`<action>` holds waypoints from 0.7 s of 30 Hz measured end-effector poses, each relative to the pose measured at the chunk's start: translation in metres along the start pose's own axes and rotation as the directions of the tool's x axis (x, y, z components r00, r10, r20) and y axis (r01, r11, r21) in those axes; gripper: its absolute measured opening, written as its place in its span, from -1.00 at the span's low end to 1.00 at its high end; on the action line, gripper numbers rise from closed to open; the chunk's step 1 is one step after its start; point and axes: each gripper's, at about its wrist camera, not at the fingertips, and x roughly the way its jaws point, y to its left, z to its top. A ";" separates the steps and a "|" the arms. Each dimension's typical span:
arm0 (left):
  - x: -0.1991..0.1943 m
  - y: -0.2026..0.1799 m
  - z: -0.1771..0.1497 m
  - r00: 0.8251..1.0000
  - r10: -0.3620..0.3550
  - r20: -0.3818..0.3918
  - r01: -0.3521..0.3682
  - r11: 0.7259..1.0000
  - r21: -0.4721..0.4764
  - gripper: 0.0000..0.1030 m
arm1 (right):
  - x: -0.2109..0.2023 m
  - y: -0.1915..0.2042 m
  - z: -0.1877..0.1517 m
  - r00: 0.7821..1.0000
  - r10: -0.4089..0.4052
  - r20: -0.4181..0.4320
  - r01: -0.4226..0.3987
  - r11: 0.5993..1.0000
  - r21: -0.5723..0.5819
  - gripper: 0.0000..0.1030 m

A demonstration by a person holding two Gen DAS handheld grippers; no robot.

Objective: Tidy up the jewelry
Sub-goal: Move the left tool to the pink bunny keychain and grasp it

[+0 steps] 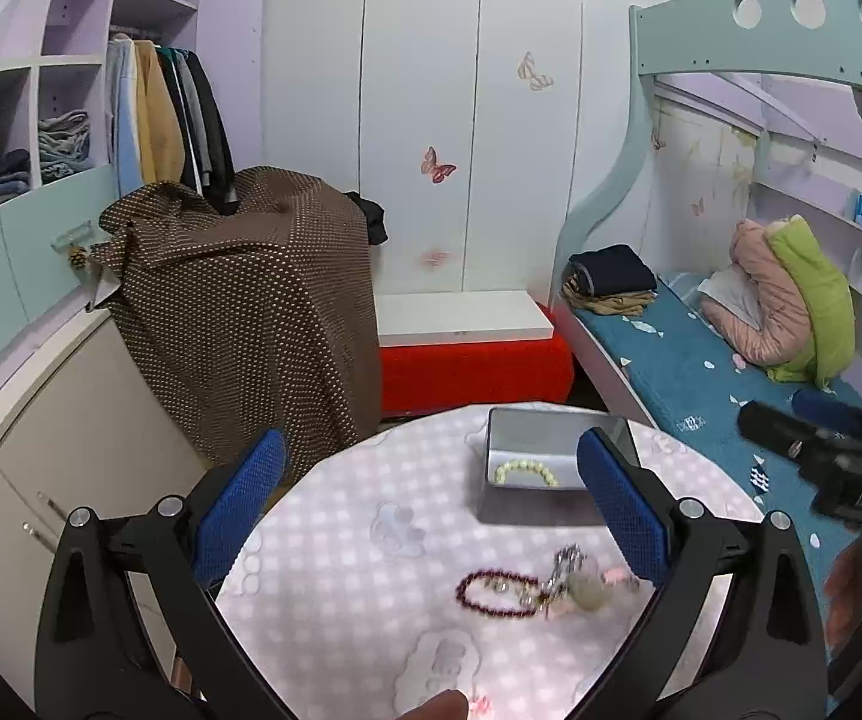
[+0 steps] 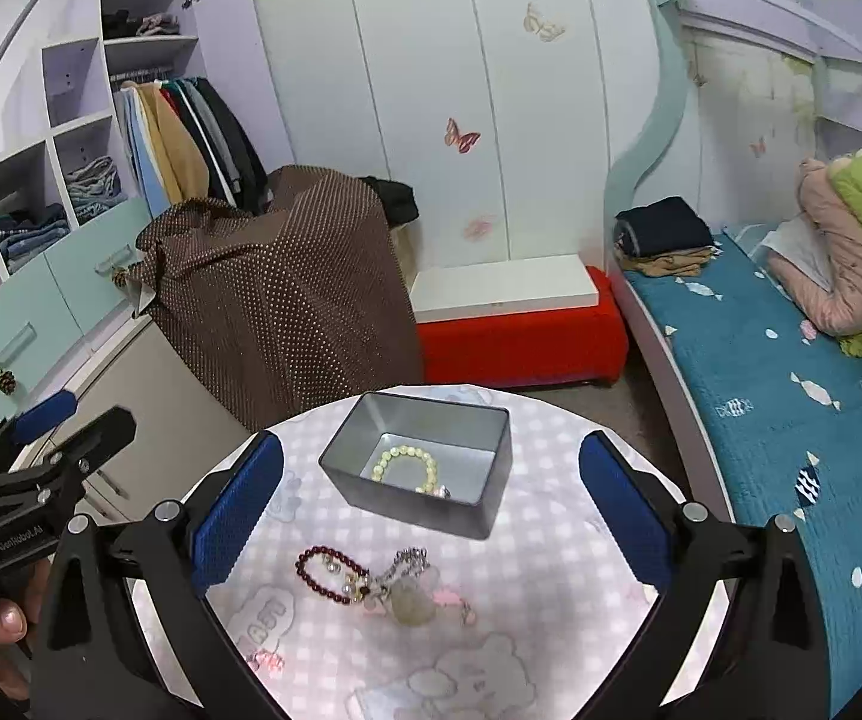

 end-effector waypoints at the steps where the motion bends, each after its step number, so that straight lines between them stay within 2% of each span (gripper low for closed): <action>1: -0.004 0.000 -0.003 1.000 0.003 0.002 -0.003 1.000 0.000 0.90 | -0.006 -0.001 -0.003 1.000 -0.003 0.006 0.003 1.000 0.001 0.85; 8: -0.026 0.010 -0.042 0.999 0.036 -0.019 -0.036 0.999 0.015 0.90 | -0.034 0.006 -0.027 0.999 -0.019 0.029 0.019 1.000 -0.022 0.85; 11: -0.027 0.015 -0.063 0.999 0.019 -0.045 -0.018 1.000 0.006 0.90 | -0.037 0.010 -0.038 0.999 -0.027 0.021 0.028 0.999 -0.031 0.85; 21: -0.013 0.008 -0.134 0.986 -0.011 -0.165 0.021 0.998 0.061 0.90 | -0.021 0.006 -0.078 0.997 -0.020 -0.077 0.020 1.000 0.000 0.85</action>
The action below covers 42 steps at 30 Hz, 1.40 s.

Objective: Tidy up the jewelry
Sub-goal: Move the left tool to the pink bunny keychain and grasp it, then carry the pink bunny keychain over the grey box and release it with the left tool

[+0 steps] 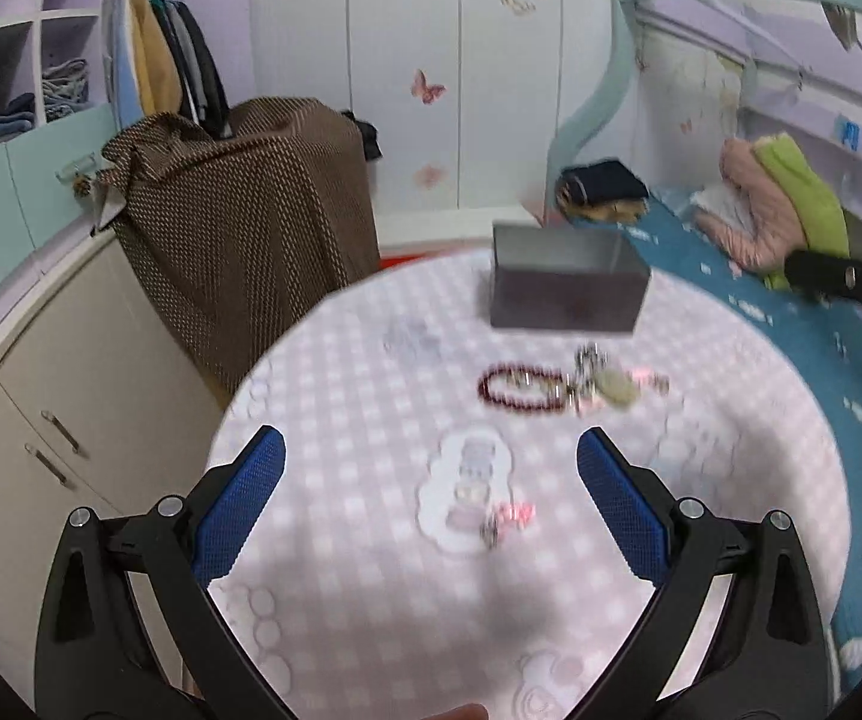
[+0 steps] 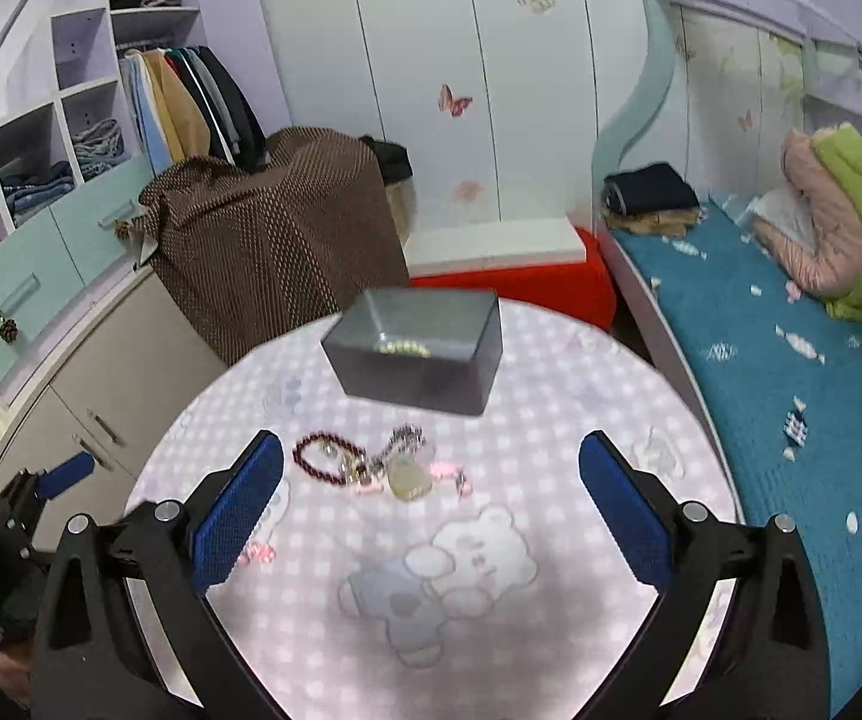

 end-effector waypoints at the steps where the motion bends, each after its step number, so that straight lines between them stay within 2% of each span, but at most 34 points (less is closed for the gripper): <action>1: 0.003 -0.002 -0.005 1.000 -0.004 -0.015 0.004 1.000 0.002 0.90 | 0.002 -0.001 -0.003 1.000 0.002 -0.009 -0.002 1.000 0.008 0.85; 5: 0.018 -0.005 -0.021 0.998 -0.015 -0.062 0.015 1.000 0.009 0.90 | 0.007 -0.005 -0.012 0.999 -0.004 -0.039 0.005 1.000 0.018 0.85; 15: 0.053 -0.017 -0.028 0.990 -0.010 -0.139 0.015 0.999 0.033 0.89 | 0.026 -0.002 -0.034 0.993 -0.039 -0.115 0.037 0.999 -0.026 0.85; 23: 0.075 -0.015 -0.036 0.978 -0.016 -0.208 0.019 1.000 0.014 0.85 | 0.043 -0.002 -0.047 0.984 -0.038 -0.175 0.033 0.999 -0.030 0.85; 24: 0.078 -0.015 -0.037 0.976 -0.022 -0.218 0.024 1.000 0.008 0.63 | 0.044 -0.002 -0.048 0.983 -0.040 -0.178 0.035 0.999 -0.032 0.85; 25: 0.081 -0.014 -0.038 0.972 -0.032 -0.235 0.033 0.999 0.002 0.31 | 0.046 -0.003 -0.049 0.982 -0.043 -0.184 0.037 0.999 -0.034 0.85; 26: 0.086 -0.013 -0.039 0.966 -0.048 -0.254 0.046 0.999 -0.013 0.30 | 0.048 -0.004 -0.049 0.981 -0.044 -0.189 0.038 0.999 -0.034 0.85; 28: 0.087 -0.014 -0.040 0.967 -0.053 -0.247 0.049 0.999 -0.023 0.21 | 0.052 -0.006 -0.051 0.978 -0.049 -0.201 0.043 0.998 -0.035 0.85; 30: 0.088 -0.016 -0.038 0.967 -0.064 -0.245 0.063 0.998 -0.010 0.04 | 0.059 -0.007 -0.053 0.974 -0.055 -0.218 0.049 0.998 -0.033 0.85; 31: 0.089 -0.017 -0.037 0.967 -0.071 -0.244 0.071 0.997 -0.008 -0.14 | 0.061 -0.008 -0.053 0.974 -0.054 -0.222 0.048 0.998 -0.031 0.85; 32: 0.091 -0.018 -0.036 0.967 -0.081 -0.243 0.082 0.997 -0.004 -0.23 | 0.063 -0.009 -0.053 0.973 -0.054 -0.225 0.048 0.998 -0.032 0.85; 34: 0.092 -0.018 -0.032 0.965 -0.098 -0.244 0.098 0.995 -0.010 -0.69 | 0.068 -0.009 -0.054 0.972 -0.057 -0.229 0.050 0.998 -0.038 0.85; 35: 0.094 -0.016 -0.031 0.962 -0.120 -0.246 0.118 0.993 -0.023 -0.76 | 0.070 -0.009 -0.054 0.971 -0.058 -0.231 0.050 0.998 -0.039 0.85; 37: 0.096 -0.012 -0.028 0.955 -0.162 -0.249 0.154 0.987 -0.051 -0.76 | 0.075 -0.011 -0.052 0.970 -0.061 -0.233 0.053 0.998 -0.039 0.85; 42: 0.099 -0.014 -0.017 0.959 -0.168 -0.229 0.162 0.986 -0.046 -0.77 | 0.098 -0.019 -0.041 0.967 -0.090 -0.237 0.079 0.995 -0.053 0.85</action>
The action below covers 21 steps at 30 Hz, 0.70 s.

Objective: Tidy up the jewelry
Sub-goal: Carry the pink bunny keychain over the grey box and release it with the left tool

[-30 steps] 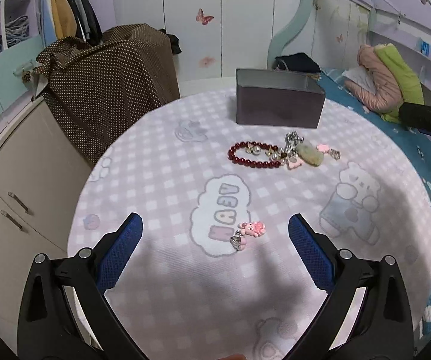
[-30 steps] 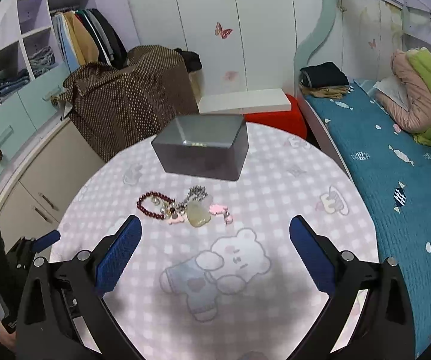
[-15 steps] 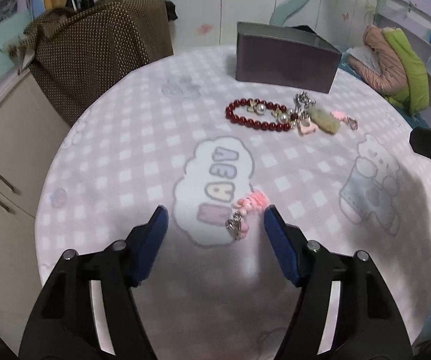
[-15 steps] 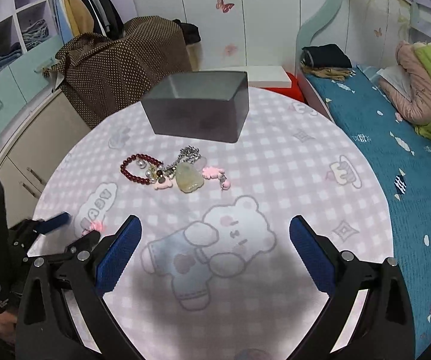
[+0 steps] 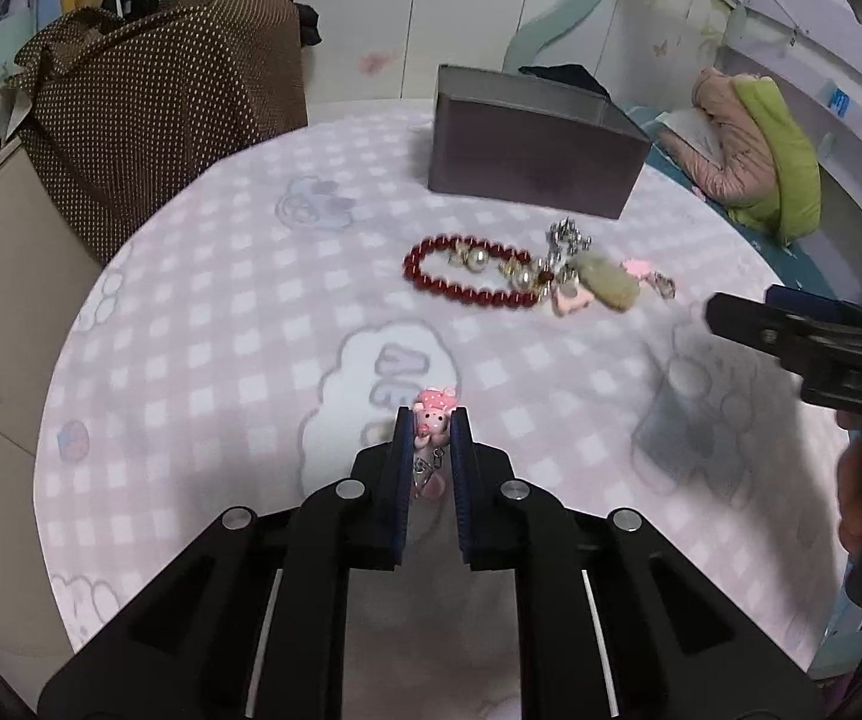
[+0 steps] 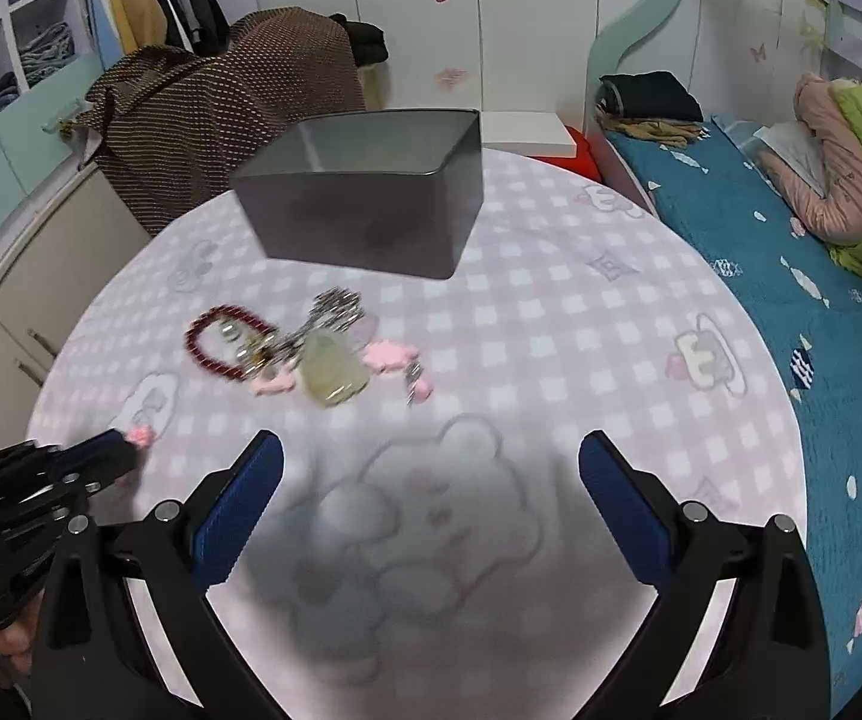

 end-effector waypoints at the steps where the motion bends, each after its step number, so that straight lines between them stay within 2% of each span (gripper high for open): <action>1: 0.000 0.000 0.003 1.000 0.002 0.006 -0.002 1.000 0.000 -0.77 | 0.003 -0.001 0.003 1.000 -0.005 -0.003 0.005 1.000 -0.003 0.85; 4: 0.002 -0.001 0.012 1.000 0.006 0.021 -0.005 1.000 -0.006 -0.77 | 0.018 -0.002 0.010 1.000 -0.021 -0.019 0.020 0.999 -0.028 0.65; 6: 0.003 0.000 0.018 1.000 0.007 0.026 -0.007 1.000 -0.010 -0.77 | 0.029 -0.001 0.013 0.998 -0.036 -0.042 0.033 0.998 -0.061 0.31; 8: 0.005 0.001 0.022 1.000 0.008 0.030 -0.008 1.000 -0.012 -0.77 | 0.036 0.000 0.013 0.998 -0.047 -0.053 0.043 0.996 -0.076 0.15; 10: 0.005 0.001 0.026 0.999 0.007 0.033 -0.007 1.000 -0.016 -0.76 | 0.038 0.002 0.014 0.998 -0.059 -0.035 0.055 0.993 -0.105 0.06; 13: 0.008 0.003 0.031 0.999 0.009 0.036 -0.008 1.000 -0.020 -0.76 | 0.039 0.006 0.016 0.999 -0.038 -0.022 0.035 0.990 -0.133 -0.26; 15: 0.008 0.003 0.034 0.999 0.008 0.041 -0.007 1.000 -0.024 -0.77 | 0.039 0.012 0.016 1.000 -0.023 -0.021 0.019 0.985 -0.171 -0.76; 21: 0.003 0.003 0.038 0.998 0.010 0.055 -0.009 1.000 -0.026 -0.76 | 0.032 0.011 0.013 1.000 0.005 -0.025 -0.009 0.987 -0.160 -0.81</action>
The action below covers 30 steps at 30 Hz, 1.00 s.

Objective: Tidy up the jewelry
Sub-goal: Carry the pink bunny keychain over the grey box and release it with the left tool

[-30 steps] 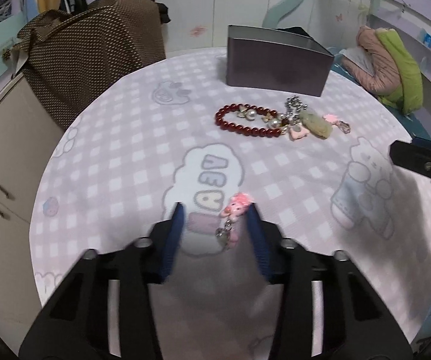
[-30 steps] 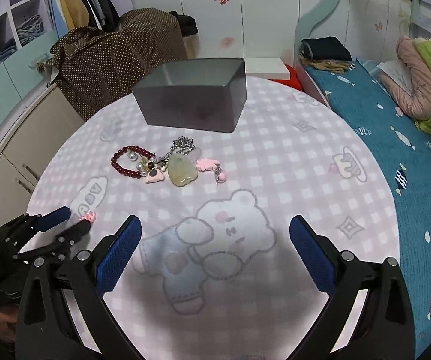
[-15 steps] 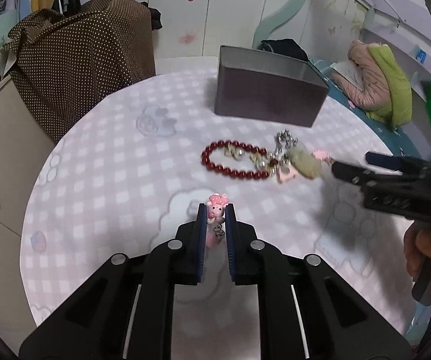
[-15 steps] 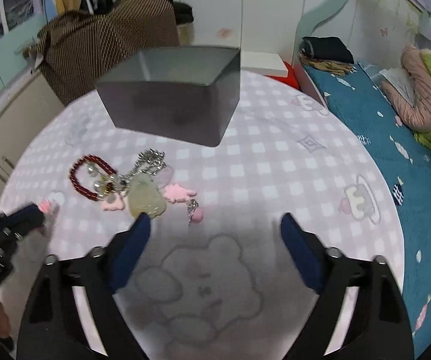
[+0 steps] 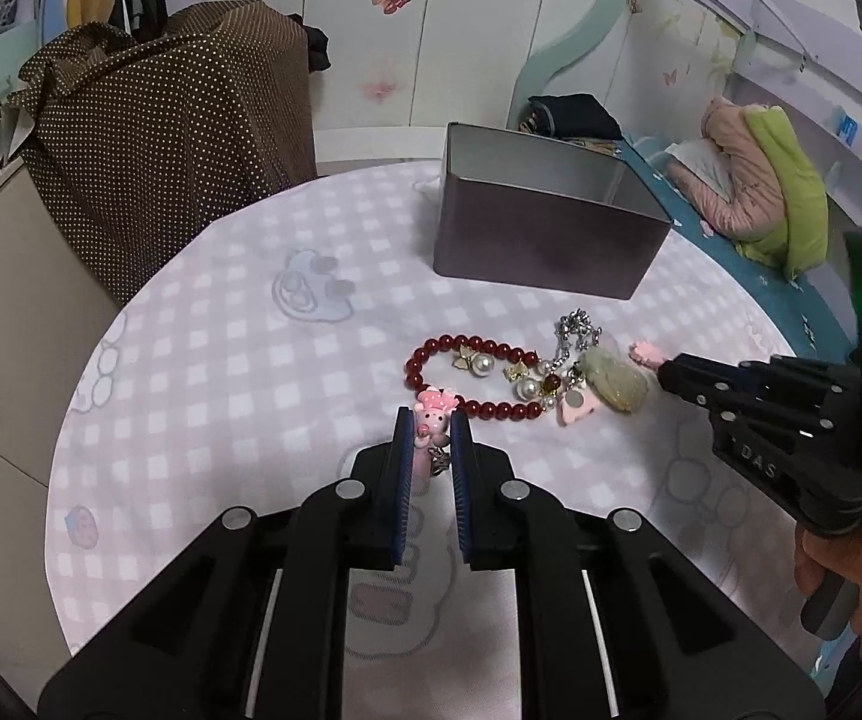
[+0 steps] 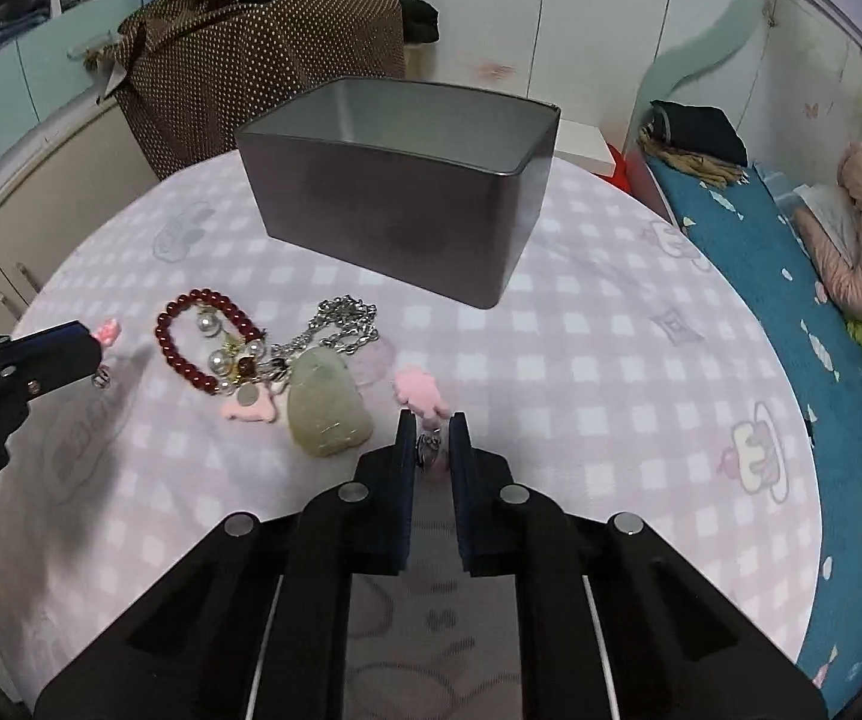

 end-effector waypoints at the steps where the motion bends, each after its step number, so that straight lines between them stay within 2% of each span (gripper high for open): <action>1: -0.001 0.000 0.001 1.000 -0.001 0.001 0.001 1.000 0.000 -0.76 | -0.004 -0.002 0.000 1.000 0.005 0.006 -0.005 1.000 0.007 -0.81; 7: -0.005 -0.001 0.008 1.000 -0.007 0.017 0.007 1.000 0.006 -0.76 | -0.035 -0.005 0.009 0.998 0.028 0.056 -0.029 0.999 0.020 -0.82; 14: -0.020 -0.005 0.030 0.997 -0.019 0.073 0.017 0.999 0.028 -0.76 | -0.067 -0.002 0.029 0.992 0.030 0.122 -0.029 1.000 -0.012 -0.82; 22: -0.036 -0.010 0.079 0.988 -0.052 0.147 0.043 0.997 0.064 -0.77 | -0.093 -0.004 0.071 0.977 0.053 0.207 -0.042 0.998 -0.054 -0.82; 30: -0.034 -0.024 0.140 0.978 -0.121 0.170 0.108 0.990 0.085 -0.77 | -0.102 -0.011 0.120 0.963 0.092 0.254 -0.076 0.995 -0.072 -0.81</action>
